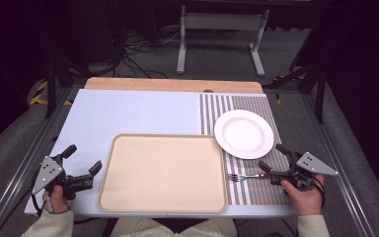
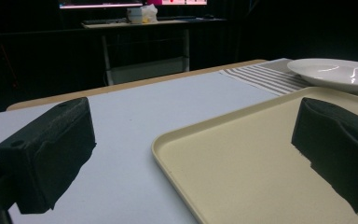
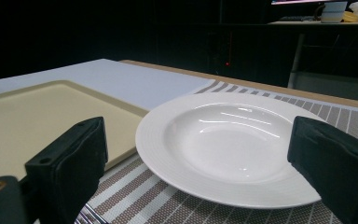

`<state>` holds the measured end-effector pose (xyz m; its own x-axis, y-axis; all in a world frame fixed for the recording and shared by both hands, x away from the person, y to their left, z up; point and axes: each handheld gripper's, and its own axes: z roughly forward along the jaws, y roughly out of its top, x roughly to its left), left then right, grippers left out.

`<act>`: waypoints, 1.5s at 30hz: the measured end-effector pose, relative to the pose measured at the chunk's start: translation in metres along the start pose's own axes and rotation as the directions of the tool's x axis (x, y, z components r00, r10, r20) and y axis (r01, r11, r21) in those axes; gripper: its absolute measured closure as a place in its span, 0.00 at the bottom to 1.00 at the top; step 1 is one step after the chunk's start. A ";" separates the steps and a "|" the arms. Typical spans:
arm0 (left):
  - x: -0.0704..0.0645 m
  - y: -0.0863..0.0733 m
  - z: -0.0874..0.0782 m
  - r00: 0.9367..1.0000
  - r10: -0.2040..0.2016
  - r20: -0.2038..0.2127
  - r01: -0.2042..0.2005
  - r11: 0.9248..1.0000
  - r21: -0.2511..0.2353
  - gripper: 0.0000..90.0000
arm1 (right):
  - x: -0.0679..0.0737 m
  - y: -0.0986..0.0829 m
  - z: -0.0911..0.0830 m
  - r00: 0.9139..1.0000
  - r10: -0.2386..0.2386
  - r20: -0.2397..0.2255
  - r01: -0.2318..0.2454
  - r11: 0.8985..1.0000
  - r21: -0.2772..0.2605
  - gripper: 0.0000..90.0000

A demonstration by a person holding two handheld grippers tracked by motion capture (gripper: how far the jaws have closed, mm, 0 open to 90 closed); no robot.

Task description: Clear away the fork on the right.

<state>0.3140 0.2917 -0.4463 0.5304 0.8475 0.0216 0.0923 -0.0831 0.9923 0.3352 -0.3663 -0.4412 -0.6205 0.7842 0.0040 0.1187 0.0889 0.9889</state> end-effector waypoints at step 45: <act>0.002 0.001 -0.001 1.000 0.000 -0.007 0.000 1.000 0.010 0.00 | 0.006 0.047 0.036 0.987 -0.037 -0.155 0.050 0.996 0.078 0.09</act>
<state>0.3148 0.2940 -0.4454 0.5243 0.8512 0.0221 0.1013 -0.0881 0.9910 0.3646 -0.3356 -0.3997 -0.7372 0.6756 -0.0096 0.1482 0.1755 0.9733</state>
